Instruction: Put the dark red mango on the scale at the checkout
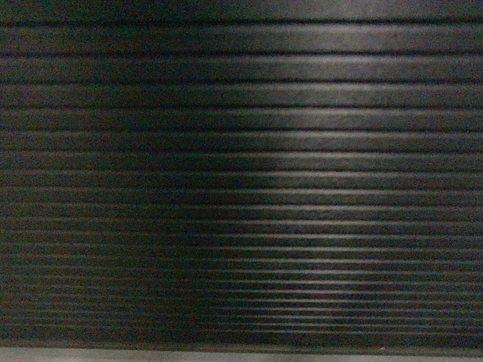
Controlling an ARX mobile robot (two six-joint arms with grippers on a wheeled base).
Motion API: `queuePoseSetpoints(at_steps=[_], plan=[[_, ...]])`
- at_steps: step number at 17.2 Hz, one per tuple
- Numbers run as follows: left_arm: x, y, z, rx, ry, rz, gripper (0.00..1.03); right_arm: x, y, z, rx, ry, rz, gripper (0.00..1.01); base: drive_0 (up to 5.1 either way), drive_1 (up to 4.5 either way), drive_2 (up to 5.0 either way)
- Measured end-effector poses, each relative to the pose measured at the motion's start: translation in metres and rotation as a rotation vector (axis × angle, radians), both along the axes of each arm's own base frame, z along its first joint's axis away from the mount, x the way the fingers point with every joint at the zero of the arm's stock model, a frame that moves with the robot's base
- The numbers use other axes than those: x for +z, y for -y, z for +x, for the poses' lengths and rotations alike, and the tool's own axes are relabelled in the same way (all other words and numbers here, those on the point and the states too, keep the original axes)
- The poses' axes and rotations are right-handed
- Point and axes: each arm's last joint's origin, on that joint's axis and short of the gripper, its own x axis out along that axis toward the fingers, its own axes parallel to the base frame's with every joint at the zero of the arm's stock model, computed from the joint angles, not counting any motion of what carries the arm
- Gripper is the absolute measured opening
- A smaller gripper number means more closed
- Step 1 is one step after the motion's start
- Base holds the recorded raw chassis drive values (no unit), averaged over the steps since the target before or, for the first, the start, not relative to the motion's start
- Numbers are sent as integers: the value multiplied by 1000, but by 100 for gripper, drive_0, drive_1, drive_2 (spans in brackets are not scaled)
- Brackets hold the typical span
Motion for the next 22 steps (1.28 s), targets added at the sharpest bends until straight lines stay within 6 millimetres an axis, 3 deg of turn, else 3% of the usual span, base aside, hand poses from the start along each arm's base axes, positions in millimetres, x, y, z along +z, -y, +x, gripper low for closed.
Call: queuePoseSetpoints(at_steps=[22], plan=[[0, 0, 0, 0, -2, 7, 98, 0, 0, 0, -1, -1, 1, 98, 0, 0, 0]])
